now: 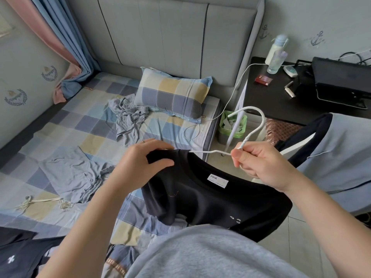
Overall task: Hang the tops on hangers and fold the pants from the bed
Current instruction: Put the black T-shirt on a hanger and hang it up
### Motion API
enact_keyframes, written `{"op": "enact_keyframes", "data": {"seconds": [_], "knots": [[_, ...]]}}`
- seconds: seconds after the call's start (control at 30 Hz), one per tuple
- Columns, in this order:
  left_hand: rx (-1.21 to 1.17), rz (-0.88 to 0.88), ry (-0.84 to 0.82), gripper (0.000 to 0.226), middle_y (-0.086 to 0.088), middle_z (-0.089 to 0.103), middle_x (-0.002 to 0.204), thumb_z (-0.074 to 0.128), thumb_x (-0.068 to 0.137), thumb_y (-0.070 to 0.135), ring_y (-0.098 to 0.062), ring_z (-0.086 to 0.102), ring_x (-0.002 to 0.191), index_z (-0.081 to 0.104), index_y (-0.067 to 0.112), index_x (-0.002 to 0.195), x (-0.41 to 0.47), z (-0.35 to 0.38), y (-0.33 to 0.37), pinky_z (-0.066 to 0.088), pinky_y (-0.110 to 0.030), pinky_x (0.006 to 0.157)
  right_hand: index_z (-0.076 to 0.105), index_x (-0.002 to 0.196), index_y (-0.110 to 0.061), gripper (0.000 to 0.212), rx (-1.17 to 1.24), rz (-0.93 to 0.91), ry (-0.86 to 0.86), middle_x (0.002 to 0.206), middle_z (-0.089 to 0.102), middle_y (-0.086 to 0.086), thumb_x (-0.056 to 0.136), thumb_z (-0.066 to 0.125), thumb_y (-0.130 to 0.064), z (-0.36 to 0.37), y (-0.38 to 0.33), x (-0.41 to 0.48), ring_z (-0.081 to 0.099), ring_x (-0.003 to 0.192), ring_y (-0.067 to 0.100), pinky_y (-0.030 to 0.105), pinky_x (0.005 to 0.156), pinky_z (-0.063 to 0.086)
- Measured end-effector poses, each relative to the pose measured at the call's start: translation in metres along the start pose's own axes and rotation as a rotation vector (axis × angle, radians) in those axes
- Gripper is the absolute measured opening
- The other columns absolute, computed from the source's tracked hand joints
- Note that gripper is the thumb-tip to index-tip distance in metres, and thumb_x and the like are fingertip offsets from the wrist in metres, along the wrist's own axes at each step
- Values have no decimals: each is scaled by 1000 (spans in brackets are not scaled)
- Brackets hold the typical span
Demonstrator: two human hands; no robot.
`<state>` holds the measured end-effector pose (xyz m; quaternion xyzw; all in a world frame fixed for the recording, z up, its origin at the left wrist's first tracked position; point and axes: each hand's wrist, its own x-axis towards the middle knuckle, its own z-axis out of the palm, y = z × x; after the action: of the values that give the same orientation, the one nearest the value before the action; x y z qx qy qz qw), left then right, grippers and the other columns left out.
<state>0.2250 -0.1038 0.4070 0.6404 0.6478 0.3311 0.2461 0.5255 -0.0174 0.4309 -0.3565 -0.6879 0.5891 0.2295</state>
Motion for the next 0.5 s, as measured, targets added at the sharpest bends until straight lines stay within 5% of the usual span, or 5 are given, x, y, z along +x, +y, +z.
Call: {"op": "enact_keyframes", "data": {"seconds": [0.1,0.23,0.5], "knots": [[48,152,104,20,21,58,94,74,89,14,-5,58,92,73,28,104,0,1,3,46,-17,77,59,70,-6,40,8,8,-14,49,28,-3,92,58,-40,-2,0,1,22,42,11,24,42,18],[168,286,119,20,-4,56,86,59,97,13,-19,54,73,74,5,108,-2,8,4,43,-20,68,60,69,-7,44,16,15,-31,49,29,-4,87,60,-47,-7,-4,2,22,42,10,20,42,20],[167,243,-94,32,4,68,87,46,104,33,-15,62,78,71,13,108,-2,-1,5,50,-34,72,65,73,-9,42,-118,-7,-69,51,33,-6,92,59,-46,-22,-11,6,27,45,11,15,45,28]]}}
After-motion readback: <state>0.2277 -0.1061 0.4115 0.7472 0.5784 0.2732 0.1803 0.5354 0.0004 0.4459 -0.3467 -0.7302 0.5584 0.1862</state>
